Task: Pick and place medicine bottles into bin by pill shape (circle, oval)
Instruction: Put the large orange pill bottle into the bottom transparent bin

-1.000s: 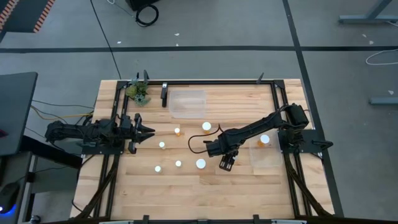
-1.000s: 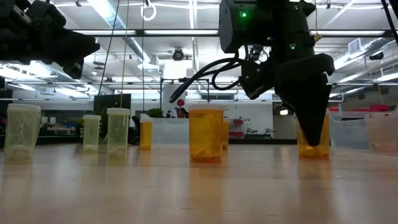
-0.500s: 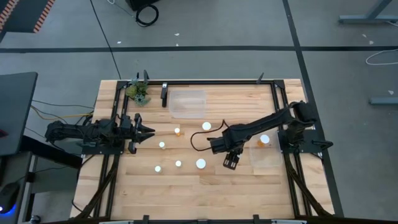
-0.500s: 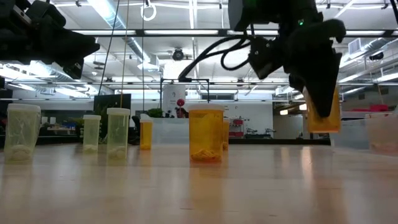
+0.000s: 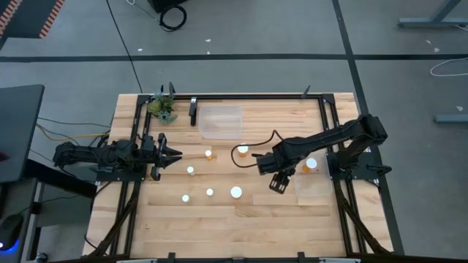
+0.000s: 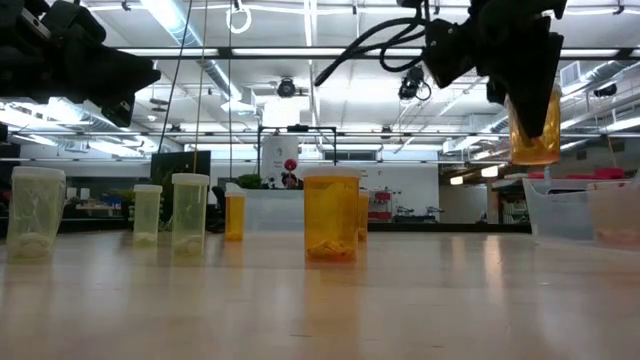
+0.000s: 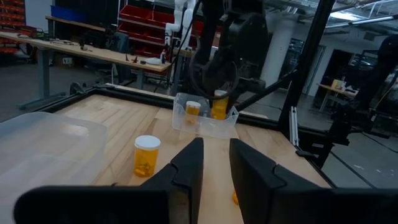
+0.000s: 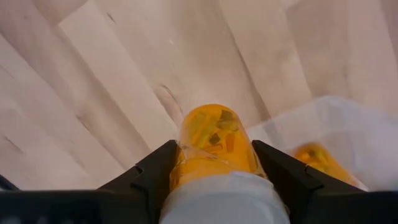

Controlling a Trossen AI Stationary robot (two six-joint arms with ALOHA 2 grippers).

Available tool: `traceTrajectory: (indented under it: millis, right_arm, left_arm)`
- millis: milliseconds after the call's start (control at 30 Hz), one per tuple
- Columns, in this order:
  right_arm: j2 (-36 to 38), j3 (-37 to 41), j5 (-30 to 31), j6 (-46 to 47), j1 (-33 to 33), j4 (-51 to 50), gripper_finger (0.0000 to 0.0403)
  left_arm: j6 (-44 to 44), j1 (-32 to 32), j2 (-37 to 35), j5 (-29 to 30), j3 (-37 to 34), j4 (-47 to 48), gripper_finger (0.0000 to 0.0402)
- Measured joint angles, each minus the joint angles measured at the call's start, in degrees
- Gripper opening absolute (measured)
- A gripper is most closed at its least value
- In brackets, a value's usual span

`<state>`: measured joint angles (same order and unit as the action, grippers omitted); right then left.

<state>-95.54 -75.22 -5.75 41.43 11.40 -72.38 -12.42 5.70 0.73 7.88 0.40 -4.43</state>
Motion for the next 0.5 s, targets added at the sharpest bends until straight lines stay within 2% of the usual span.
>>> traceTrajectory:
  millis: [233, 500]
  right_arm:
    - [3.56, 4.73, -0.73, 3.32, 0.02, -1.18, 0.0204]
    - [12.40, 13.30, -2.58, 11.15, 0.77, -0.03, 0.0204]
  left_arm:
    - [0.04, 0.01, 0.00, 0.00, -0.02, 0.00, 0.0088]
    - [0.03, 0.01, 0.00, 0.00, 0.00, 0.00, 0.0086]
